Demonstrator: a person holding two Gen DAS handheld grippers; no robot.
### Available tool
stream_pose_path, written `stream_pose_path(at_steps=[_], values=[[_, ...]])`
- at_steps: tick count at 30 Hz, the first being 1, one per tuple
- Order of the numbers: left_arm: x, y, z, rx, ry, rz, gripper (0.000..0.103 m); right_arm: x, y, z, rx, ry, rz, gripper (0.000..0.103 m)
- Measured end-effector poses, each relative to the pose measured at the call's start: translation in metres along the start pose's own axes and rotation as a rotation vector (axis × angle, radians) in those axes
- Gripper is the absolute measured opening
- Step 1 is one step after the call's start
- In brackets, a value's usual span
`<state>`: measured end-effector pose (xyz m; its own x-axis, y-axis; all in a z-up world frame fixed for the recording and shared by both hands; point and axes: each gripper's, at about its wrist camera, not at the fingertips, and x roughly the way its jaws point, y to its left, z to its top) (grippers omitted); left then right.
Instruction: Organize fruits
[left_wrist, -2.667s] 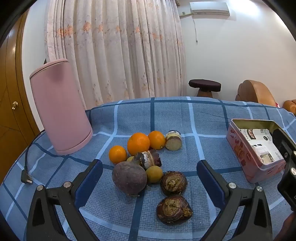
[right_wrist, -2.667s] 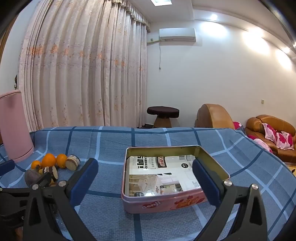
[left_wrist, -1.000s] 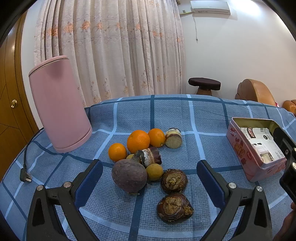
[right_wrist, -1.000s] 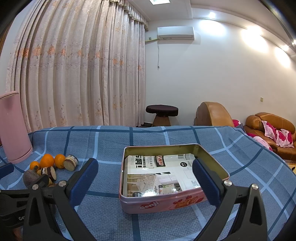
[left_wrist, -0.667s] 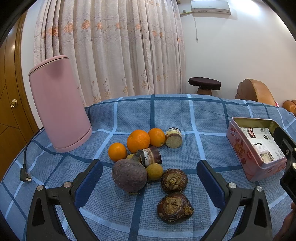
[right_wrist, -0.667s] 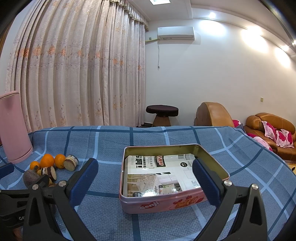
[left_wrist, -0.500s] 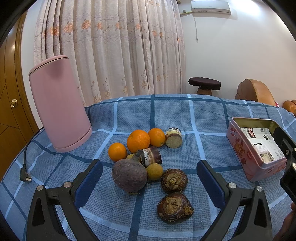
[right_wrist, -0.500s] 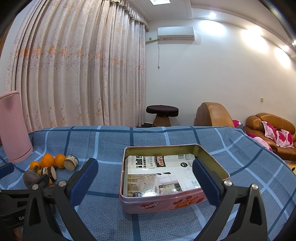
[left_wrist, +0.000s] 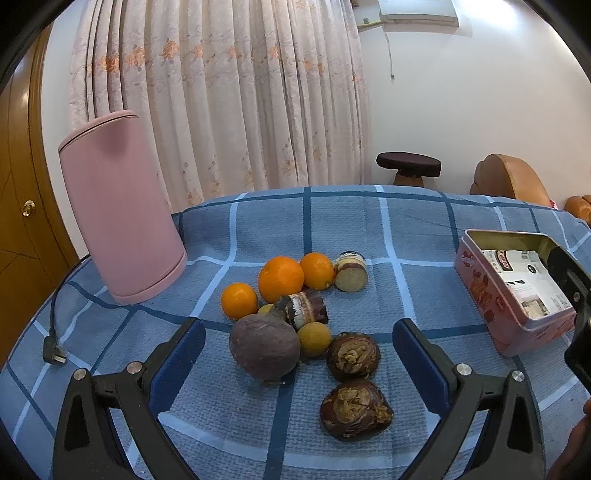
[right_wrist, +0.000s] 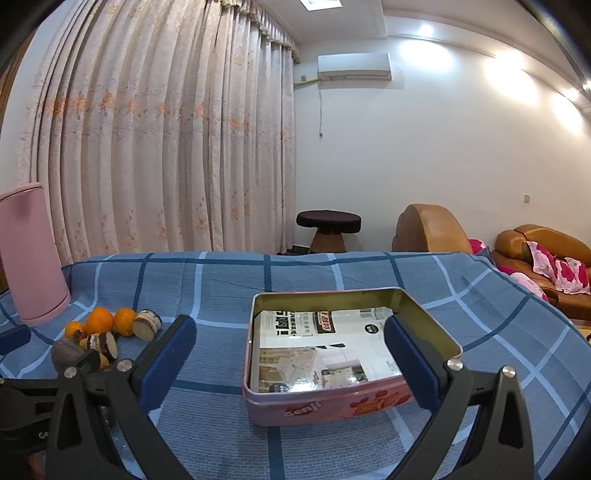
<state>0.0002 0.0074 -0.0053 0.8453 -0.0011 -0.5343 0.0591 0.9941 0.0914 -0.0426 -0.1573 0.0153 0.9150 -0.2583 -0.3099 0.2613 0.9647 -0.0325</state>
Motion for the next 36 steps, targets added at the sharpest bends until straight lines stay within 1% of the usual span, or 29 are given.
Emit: stream_pose_path(at_steps=[5,10,12,13,14,17,19,21,24,26,28,30,31,32,33,34,35,36], values=[[0.003,0.008,0.001,0.015,0.015,0.018,0.102,-0.001,0.001,0.000,-0.005,0.000,0.018,0.103],[0.009,0.034,0.003,-0.009,0.035,0.023,0.102,0.000,0.003,0.000,-0.014,0.020,0.052,0.103],[0.011,0.049,0.003,-0.018,0.035,0.061,0.102,0.002,0.004,-0.001,-0.011,0.038,0.074,0.102],[0.013,0.060,0.004,-0.030,0.041,0.083,0.102,0.004,0.005,-0.001,-0.007,0.051,0.089,0.096],[0.014,0.069,0.004,-0.043,0.045,0.085,0.102,0.005,0.006,-0.002,-0.004,0.069,0.112,0.090],[0.016,0.095,0.004,-0.092,0.056,0.080,0.102,0.015,0.015,-0.005,-0.001,0.161,0.213,0.078],[0.017,0.108,0.003,-0.112,0.064,0.073,0.102,0.023,0.027,-0.010,-0.010,0.237,0.307,0.074],[0.017,0.115,0.003,-0.125,0.071,0.065,0.102,0.026,0.040,-0.014,-0.029,0.295,0.375,0.073],[0.018,0.123,0.002,-0.130,0.088,0.067,0.102,0.028,0.063,-0.024,-0.067,0.376,0.479,0.069],[0.018,0.123,0.002,-0.137,0.092,0.038,0.102,0.028,0.077,-0.030,-0.088,0.412,0.525,0.068],[0.016,0.120,0.003,-0.141,0.091,-0.016,0.102,0.030,0.094,-0.035,-0.105,0.458,0.583,0.068],[0.014,0.113,0.004,-0.122,0.088,-0.046,0.102,0.033,0.106,-0.039,-0.122,0.496,0.601,0.068],[0.014,0.108,0.003,-0.101,0.086,-0.052,0.102,0.035,0.110,-0.040,-0.124,0.509,0.606,0.065],[0.015,0.105,0.003,-0.091,0.088,-0.056,0.102,0.038,0.114,-0.041,-0.123,0.523,0.614,0.059],[0.016,0.101,0.003,-0.076,0.092,-0.064,0.102,0.042,0.118,-0.043,-0.122,0.539,0.615,0.056],[0.017,0.097,0.002,-0.064,0.099,-0.083,0.102,0.046,0.122,-0.045,-0.126,0.560,0.608,0.050],[0.018,0.094,0.002,-0.060,0.105,-0.099,0.102,0.047,0.123,-0.046,-0.129,0.569,0.602,0.049],[0.019,0.091,0.002,-0.057,0.111,-0.117,0.102,0.046,0.124,-0.045,-0.133,0.560,0.603,0.046]])
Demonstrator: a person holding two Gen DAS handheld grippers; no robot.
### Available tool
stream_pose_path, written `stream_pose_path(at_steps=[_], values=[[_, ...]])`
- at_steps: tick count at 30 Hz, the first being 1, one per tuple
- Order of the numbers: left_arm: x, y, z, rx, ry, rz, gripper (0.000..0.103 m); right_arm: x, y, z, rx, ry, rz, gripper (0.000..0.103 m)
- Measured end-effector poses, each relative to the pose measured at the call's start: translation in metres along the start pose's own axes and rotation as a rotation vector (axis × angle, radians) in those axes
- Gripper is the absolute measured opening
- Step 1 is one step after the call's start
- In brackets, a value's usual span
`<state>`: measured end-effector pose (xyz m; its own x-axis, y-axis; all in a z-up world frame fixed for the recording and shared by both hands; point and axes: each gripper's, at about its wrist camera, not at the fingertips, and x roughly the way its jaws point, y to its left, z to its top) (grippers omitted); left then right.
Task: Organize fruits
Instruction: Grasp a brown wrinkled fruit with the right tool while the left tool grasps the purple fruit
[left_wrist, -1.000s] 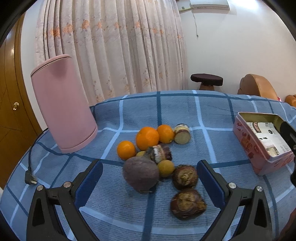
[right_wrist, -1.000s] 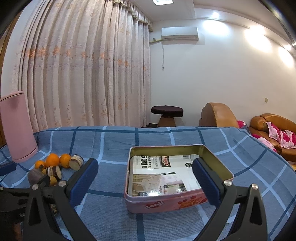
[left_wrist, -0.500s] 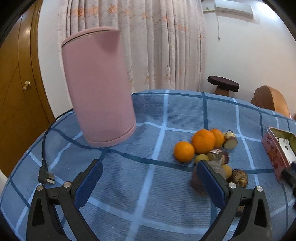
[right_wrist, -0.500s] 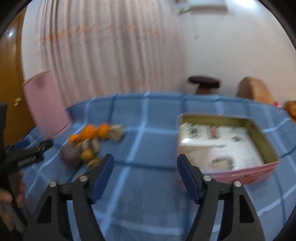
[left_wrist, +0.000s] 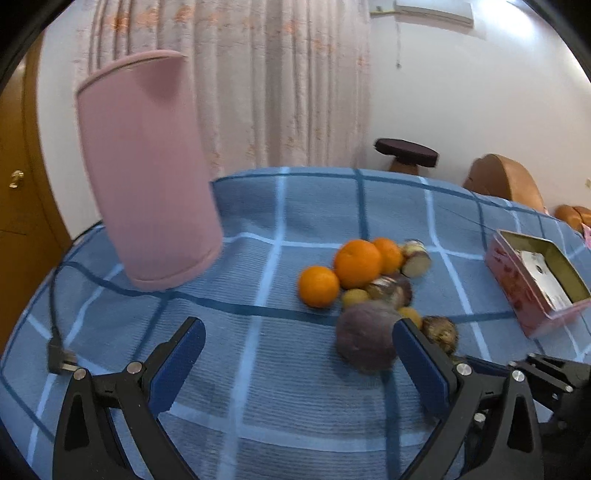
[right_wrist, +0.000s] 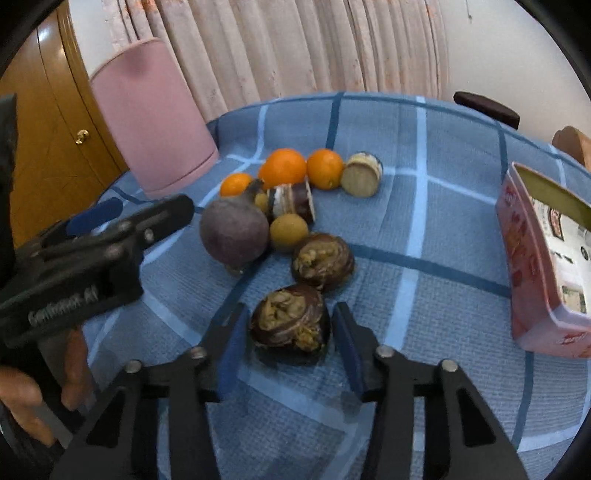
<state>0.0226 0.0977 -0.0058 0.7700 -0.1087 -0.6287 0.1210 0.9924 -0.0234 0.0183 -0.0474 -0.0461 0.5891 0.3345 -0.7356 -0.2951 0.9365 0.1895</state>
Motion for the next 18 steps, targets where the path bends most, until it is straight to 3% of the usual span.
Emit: stream_pose_path(at_steps=[4,7,11,14,18], values=[[0.004,-0.010,0.001,0.021,0.010,-0.038,0.102,-0.003,0.000,-0.002,-0.012,0.007,-0.002,0.045],[0.012,-0.019,0.000,0.043,0.033,-0.056,0.099,-0.013,-0.010,-0.005,0.013,-0.029,-0.062,0.045],[0.029,-0.032,0.000,0.070,0.089,-0.057,0.076,-0.036,-0.029,-0.005,0.044,-0.107,-0.123,0.045],[0.043,-0.036,-0.002,0.064,0.147,-0.102,0.054,-0.046,-0.042,-0.008,0.067,-0.130,-0.138,0.045],[0.044,-0.029,-0.003,0.025,0.158,-0.121,0.054,-0.045,-0.050,-0.008,0.098,-0.121,-0.121,0.045]])
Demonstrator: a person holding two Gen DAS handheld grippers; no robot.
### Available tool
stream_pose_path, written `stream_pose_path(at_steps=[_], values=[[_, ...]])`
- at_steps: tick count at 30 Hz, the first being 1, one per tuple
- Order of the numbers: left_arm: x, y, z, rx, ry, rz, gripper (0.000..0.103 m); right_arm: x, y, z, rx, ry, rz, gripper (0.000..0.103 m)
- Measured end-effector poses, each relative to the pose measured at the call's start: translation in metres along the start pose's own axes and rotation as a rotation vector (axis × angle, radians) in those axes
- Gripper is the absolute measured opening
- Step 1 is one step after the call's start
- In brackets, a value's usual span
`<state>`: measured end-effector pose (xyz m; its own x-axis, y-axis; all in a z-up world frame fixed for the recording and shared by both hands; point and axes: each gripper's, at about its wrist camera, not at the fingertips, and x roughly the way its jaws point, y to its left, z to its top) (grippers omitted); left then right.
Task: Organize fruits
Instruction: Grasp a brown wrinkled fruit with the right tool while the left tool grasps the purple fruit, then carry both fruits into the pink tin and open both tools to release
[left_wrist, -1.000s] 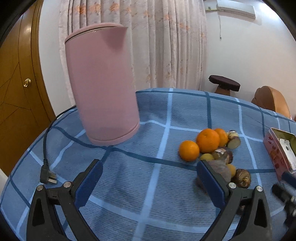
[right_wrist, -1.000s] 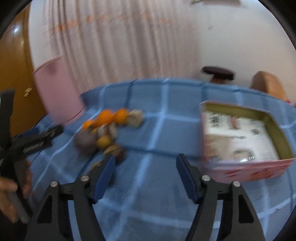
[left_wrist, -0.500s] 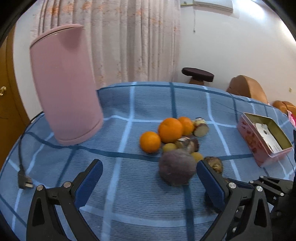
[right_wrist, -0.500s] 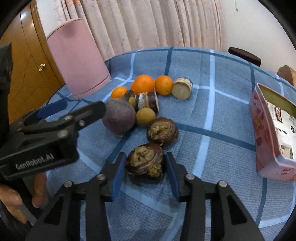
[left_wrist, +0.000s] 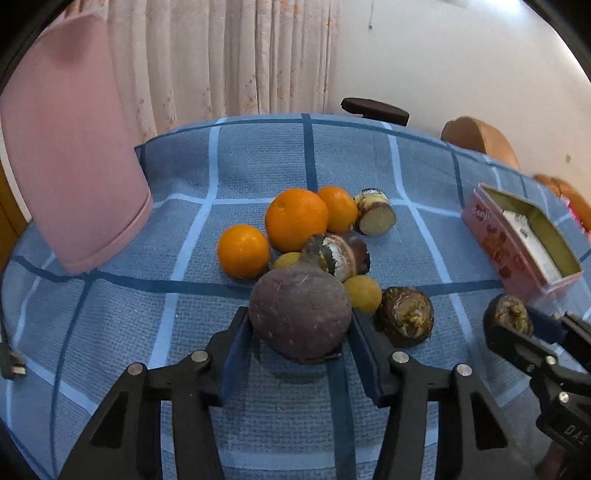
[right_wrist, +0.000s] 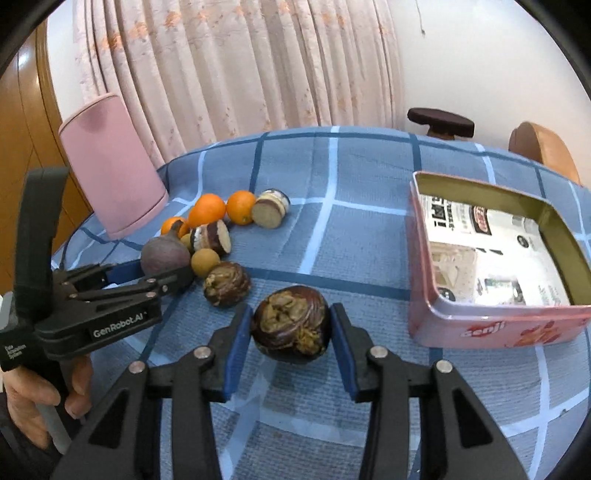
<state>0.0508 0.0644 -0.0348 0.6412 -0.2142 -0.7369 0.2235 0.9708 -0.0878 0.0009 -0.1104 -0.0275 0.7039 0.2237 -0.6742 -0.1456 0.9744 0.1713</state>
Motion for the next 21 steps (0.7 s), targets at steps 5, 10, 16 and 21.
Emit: stream_pose_path(at_steps=[5,10,16,21], values=[[-0.012,0.017,-0.003,-0.102,-0.059,0.017,0.054,-0.013,0.002,0.002,-0.013,-0.060,-0.003,0.045],[-0.040,0.003,-0.001,-0.084,-0.199,0.074,0.054,-0.041,-0.012,0.011,0.015,-0.187,-0.008,0.045],[-0.055,-0.047,0.004,-0.024,-0.281,-0.012,0.054,-0.064,-0.056,0.019,0.040,-0.279,-0.112,0.046],[-0.041,-0.106,0.011,0.074,-0.258,-0.077,0.054,-0.067,-0.119,0.023,0.113,-0.256,-0.215,0.046]])
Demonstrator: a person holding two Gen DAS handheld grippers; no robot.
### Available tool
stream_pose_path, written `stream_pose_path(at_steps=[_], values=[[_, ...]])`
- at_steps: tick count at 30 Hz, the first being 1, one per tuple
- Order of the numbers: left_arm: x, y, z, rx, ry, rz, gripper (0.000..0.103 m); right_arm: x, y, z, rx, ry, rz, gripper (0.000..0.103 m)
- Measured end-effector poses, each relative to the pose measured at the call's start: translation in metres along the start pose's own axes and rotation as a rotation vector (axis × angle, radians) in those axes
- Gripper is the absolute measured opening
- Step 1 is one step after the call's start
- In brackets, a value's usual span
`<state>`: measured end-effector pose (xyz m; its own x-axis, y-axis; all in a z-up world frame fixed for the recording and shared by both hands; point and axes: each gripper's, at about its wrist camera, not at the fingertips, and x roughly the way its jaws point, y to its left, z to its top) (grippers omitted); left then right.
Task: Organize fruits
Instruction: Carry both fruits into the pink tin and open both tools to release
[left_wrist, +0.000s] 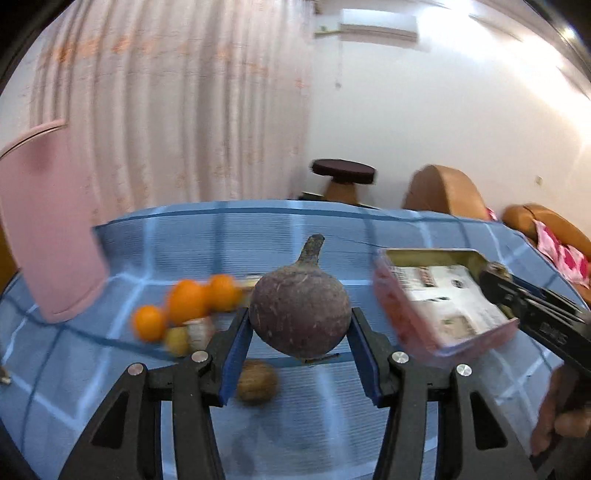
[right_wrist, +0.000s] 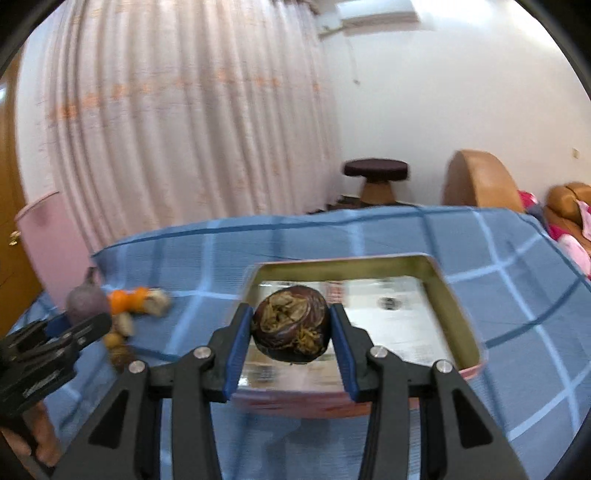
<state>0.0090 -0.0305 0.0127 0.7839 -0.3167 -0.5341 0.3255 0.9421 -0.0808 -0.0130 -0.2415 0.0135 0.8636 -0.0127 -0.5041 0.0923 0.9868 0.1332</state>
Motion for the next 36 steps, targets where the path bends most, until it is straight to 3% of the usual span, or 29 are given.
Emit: stream_pose_path(at_steps=[4,10,16,23,24,26,28,30,36], values=[[0.019,-0.047,0.008,0.043,0.020,-0.072,0.054,0.008,-0.036,0.004,0.012,0.027,-0.054,0.046],[0.043,-0.095,0.017,0.061,0.077,-0.140,0.054,0.020,-0.059,0.002,0.038,0.085,-0.055,0.046],[0.065,-0.118,0.011,0.093,0.155,-0.139,0.054,0.030,-0.069,0.000,0.052,0.131,-0.058,0.046],[0.064,-0.126,0.003,0.180,0.132,-0.083,0.054,0.033,-0.076,-0.002,0.076,0.147,-0.035,0.047],[0.065,-0.130,0.002,0.203,0.129,-0.068,0.054,0.032,-0.075,-0.003,0.078,0.139,-0.034,0.051],[0.064,-0.133,0.003,0.218,0.115,-0.066,0.057,0.030,-0.075,-0.002,0.087,0.127,-0.023,0.078],[0.058,-0.132,0.004,0.220,0.096,-0.071,0.069,0.021,-0.073,0.000,0.091,0.078,-0.011,0.090],[0.053,-0.131,0.005,0.219,0.075,-0.065,0.077,0.013,-0.072,0.002,0.085,0.031,-0.023,0.093],[0.044,-0.115,0.010,0.178,0.017,0.011,0.078,-0.001,-0.078,0.005,0.114,-0.082,-0.101,0.098]])
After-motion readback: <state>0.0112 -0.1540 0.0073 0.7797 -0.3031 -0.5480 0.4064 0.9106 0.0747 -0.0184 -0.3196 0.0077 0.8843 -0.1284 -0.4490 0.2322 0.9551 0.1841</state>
